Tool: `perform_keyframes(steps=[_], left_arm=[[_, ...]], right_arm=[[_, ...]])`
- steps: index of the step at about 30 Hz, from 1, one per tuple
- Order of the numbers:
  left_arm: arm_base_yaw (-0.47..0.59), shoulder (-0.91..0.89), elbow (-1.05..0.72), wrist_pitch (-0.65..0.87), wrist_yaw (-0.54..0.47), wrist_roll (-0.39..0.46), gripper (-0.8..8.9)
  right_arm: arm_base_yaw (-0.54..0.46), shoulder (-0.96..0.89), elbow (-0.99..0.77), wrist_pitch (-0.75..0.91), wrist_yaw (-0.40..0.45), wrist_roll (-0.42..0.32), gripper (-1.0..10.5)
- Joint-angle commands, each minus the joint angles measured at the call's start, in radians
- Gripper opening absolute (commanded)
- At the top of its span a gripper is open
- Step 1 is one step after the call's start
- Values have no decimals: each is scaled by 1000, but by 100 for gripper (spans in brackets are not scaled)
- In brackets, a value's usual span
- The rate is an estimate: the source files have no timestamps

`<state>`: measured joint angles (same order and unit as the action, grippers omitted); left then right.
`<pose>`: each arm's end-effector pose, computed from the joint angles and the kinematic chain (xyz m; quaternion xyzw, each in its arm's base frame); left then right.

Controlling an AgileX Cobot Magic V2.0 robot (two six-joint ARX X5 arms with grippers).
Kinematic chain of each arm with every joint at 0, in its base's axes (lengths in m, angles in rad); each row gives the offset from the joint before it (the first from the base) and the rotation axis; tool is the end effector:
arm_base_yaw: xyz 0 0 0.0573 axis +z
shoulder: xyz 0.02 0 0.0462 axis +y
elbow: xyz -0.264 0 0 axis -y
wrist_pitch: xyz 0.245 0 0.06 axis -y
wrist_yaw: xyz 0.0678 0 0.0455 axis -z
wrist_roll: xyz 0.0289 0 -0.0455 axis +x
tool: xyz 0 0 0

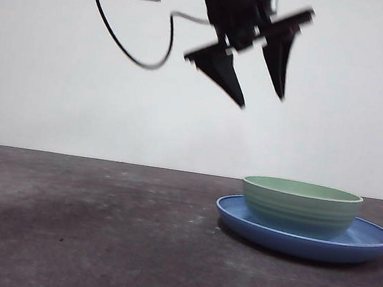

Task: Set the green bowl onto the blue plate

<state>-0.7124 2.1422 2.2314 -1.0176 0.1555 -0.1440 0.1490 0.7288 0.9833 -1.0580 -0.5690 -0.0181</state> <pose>0.3446 -0.3035 0.3300 0.0644 0.4564 -0.3440 0.8181 0.1055 0.0316 0.3327 0.0737 0.3795 0.3268 0.8624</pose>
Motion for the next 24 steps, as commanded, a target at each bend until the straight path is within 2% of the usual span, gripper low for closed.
perform_keyframes(steps=[1,9,14,18,21,24], left_arm=[[22,-92,32,-15,-2,12,331],[109,-296,22,-104,-2,28,347],[160,-434,-64,-156,-2,61,347],[174,-561,-214,-132,-2,79,347],[177,-682,-398,-54,6,80,347],[178,-808,-605,33,59,97,347]], right_arm=[[2,6,19,8,2,11,369],[2,6,19,11,15,11,369],[2,6,19,10,39,11,369],[2,6,19,10,46,11,369],[2,7,19,10,46,11,369],[2,7,19,10,46,11,369]])
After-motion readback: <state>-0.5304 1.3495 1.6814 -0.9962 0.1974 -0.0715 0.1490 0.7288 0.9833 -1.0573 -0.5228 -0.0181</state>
